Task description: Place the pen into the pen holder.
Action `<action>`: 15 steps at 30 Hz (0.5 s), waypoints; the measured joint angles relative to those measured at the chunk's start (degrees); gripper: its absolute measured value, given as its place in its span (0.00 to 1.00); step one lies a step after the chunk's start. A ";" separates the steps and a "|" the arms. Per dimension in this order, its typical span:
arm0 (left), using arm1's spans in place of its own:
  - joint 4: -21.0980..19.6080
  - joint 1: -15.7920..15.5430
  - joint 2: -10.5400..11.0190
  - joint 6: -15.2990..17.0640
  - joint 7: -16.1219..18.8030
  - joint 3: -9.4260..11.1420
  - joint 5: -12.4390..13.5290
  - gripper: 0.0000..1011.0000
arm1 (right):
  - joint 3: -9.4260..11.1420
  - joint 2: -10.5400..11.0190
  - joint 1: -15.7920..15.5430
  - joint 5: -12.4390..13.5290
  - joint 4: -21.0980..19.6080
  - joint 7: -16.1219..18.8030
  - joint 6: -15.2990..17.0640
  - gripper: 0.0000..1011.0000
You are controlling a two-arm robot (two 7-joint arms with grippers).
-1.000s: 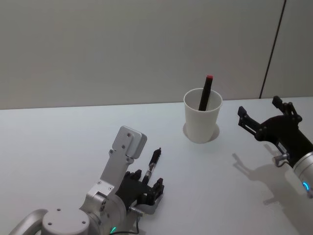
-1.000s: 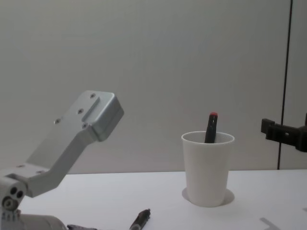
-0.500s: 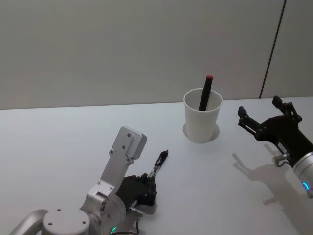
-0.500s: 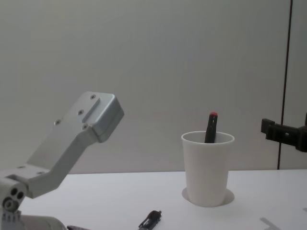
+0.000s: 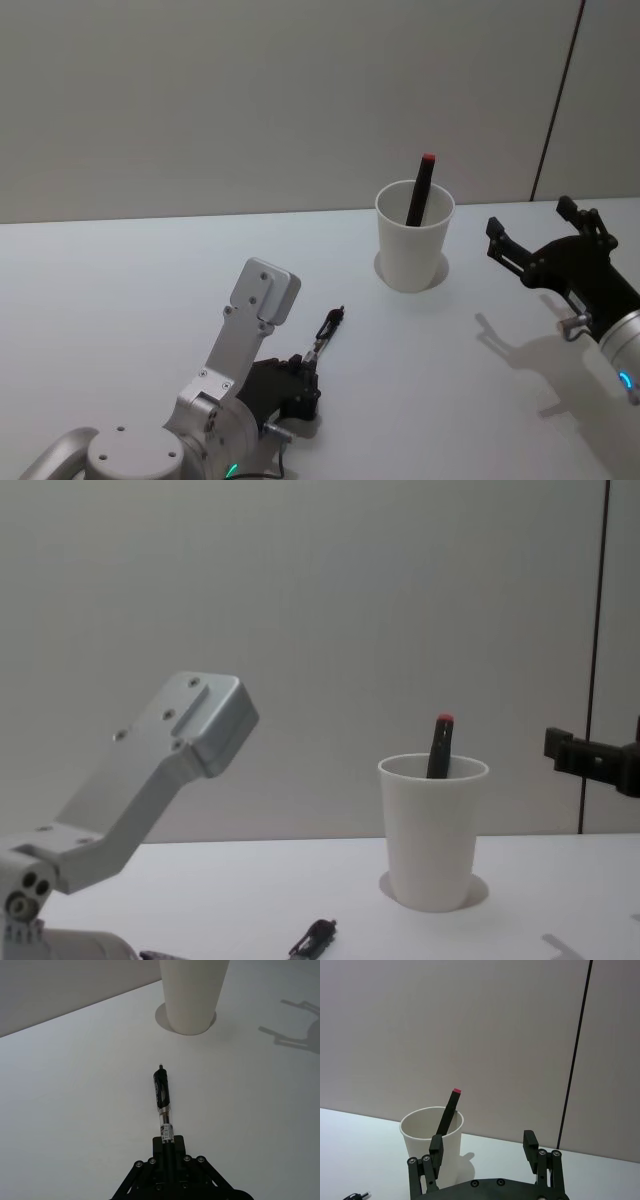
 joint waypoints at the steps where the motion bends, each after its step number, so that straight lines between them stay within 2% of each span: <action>1: 0.00 0.06 0.00 -0.14 -0.01 -0.04 -0.02 0.12 | 0.00 0.00 0.00 0.00 0.00 0.00 0.00 0.99; 8: -0.07 0.52 0.18 -2.58 0.04 -0.59 -1.06 0.12 | 0.00 0.00 0.00 0.00 0.00 0.00 0.00 0.99; 15: -0.65 1.37 0.72 -7.66 0.21 -1.81 -3.78 0.12 | 0.00 0.00 0.00 0.00 0.01 0.00 0.00 0.99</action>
